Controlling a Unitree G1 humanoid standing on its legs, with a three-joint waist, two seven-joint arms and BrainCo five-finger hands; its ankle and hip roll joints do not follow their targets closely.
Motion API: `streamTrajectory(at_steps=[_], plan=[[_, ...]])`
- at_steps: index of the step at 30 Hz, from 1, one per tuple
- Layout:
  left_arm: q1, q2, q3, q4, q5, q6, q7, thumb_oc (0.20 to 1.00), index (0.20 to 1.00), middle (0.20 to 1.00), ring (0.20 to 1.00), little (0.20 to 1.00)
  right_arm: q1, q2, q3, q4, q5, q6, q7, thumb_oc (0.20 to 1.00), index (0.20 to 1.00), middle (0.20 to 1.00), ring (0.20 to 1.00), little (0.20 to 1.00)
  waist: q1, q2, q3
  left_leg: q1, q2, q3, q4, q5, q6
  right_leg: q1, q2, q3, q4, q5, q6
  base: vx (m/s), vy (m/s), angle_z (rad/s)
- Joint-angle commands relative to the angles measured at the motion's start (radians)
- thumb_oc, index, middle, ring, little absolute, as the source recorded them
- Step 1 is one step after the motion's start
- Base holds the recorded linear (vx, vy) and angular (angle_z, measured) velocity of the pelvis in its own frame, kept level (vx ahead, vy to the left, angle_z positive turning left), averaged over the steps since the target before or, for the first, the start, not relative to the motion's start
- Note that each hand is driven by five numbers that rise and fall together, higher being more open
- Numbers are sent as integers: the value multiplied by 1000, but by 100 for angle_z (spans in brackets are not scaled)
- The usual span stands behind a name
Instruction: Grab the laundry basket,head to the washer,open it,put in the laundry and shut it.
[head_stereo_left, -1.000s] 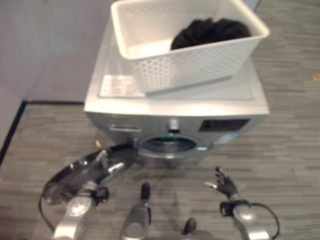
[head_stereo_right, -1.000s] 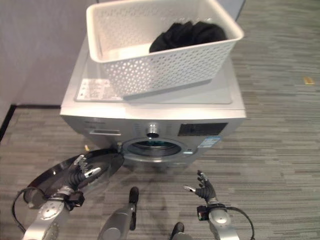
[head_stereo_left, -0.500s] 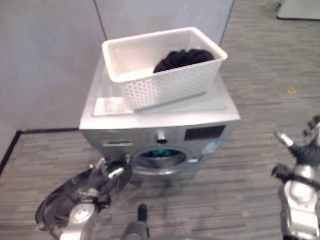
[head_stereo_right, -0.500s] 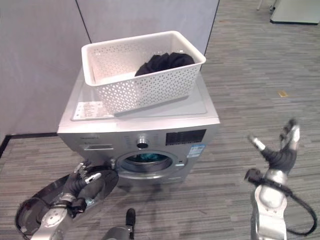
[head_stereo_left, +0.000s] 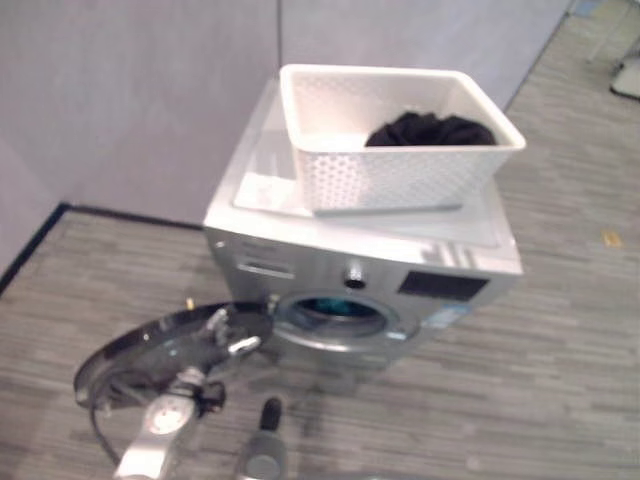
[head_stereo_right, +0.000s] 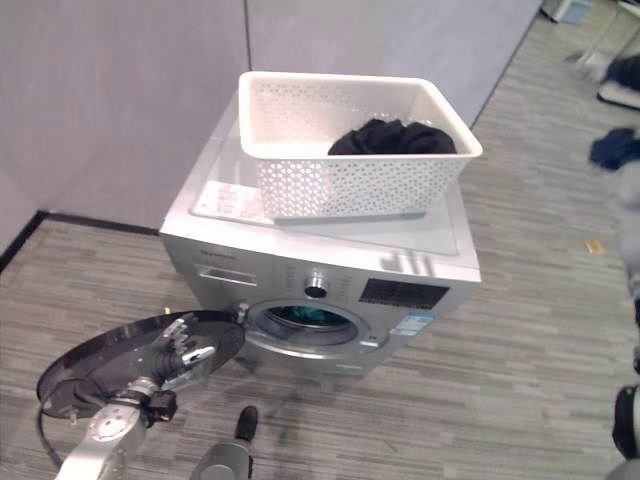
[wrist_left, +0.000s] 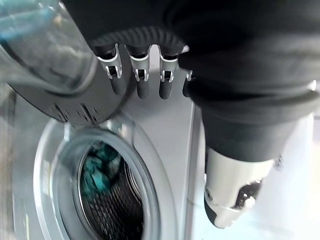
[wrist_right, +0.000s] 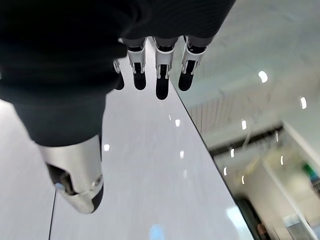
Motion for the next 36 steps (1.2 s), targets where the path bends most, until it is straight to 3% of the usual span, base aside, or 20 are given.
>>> streamTrajectory(at_steps=[1,6,10,14,20,23,27,30,31,33,34,35,36], plan=[[-13,45,1,-37,-15,-34,-19,1000,1000,1000,1000,1000,-147,-20,129,57,-44,76,87,1000,1000,1000,1000,1000,28,28,-52,-16,40,-10,-87,24,7,9,4,20,86,-91,-10,0,0,0],[-24,52,13,-21,-28,-5,-20,1000,1000,1000,1000,1000,-370,62,296,267,-17,126,199,1000,1000,1000,1000,1000,20,20,-53,-12,42,-7,-91,12,15,2,2,35,80,-73,-2,14,18,1],[-27,61,16,-7,-32,8,-26,1000,1000,1000,1000,1000,-461,138,372,387,48,122,279,1000,1000,1000,1000,1000,6,7,-48,6,50,17,-91,-2,28,-28,-9,62,122,-55,10,39,56,-19],[-35,74,15,-2,-33,12,-33,1000,1000,1000,1000,1000,-487,130,424,378,75,123,345,1000,1000,1000,1000,1000,-3,-11,-41,31,54,41,-87,-21,30,-35,-23,73,151,-48,20,58,47,-26],[-57,84,-44,-2,-30,22,-75,1000,1000,1000,1000,1000,-560,40,591,363,79,113,467,1000,1000,1000,1000,1000,-20,-53,-43,37,37,50,-62,-48,40,-30,-39,66,149,42,47,68,36,-9],[-73,92,-71,-8,-47,23,-90,1000,1000,1000,1000,1000,-573,99,653,379,59,97,503,1000,1000,1000,1000,1000,-9,-63,-31,44,46,76,-29,-75,46,-37,-48,84,148,66,58,50,17,-8],[-89,88,-100,19,-71,20,-80,1000,1000,1000,1000,1000,-550,200,615,387,98,81,489,1000,1000,1000,1000,1000,13,-78,-15,29,45,91,36,-118,56,-36,-64,97,131,107,67,49,19,-43],[-93,92,-108,28,-75,17,-80,1000,1000,1000,1000,1000,-550,228,602,410,107,78,481,1000,1000,1000,1000,1000,21,-85,-13,14,36,88,70,-143,65,-36,-75,98,129,132,77,59,57,-3],[-97,96,-113,39,-71,17,-80,1000,1000,1000,1000,1000,-548,243,593,426,117,74,477,1000,1000,1000,1000,1000,27,-83,-8,16,20,81,90,-176,85,-43,-95,101,174,151,82,74,92,6],[-99,98,-116,43,-67,18,-82,1000,1000,1000,1000,1000,-550,245,593,433,117,71,476,1000,1000,1000,1000,1000,29,-76,-10,17,8,74,95,-184,101,-69,-106,107,238,171,78,116,204,6],[-98,103,-115,40,-65,18,-85,1000,1000,1000,1000,1000,-552,236,590,458,109,75,482,1000,1000,1000,1000,1000,17,-50,1,45,-27,35,98,-207,133,-126,-120,153,416,239,72,196,346,19],[-100,107,-117,32,-63,19,-85,1000,1000,1000,1000,1000,-561,229,592,467,103,76,483,1000,1000,1000,1000,1000,2,-29,13,60,-38,12,97,-212,151,-183,-113,194,522,262,64,268,398,42],[-106,100,-125,38,-49,21,-93,1000,1000,1000,1000,1000,-549,218,572,470,106,72,478,1000,1000,1000,1000,1000,-27,16,32,97,-47,-14,92,-224,167,-261,-93,240,647,241,53,231,264,94]])
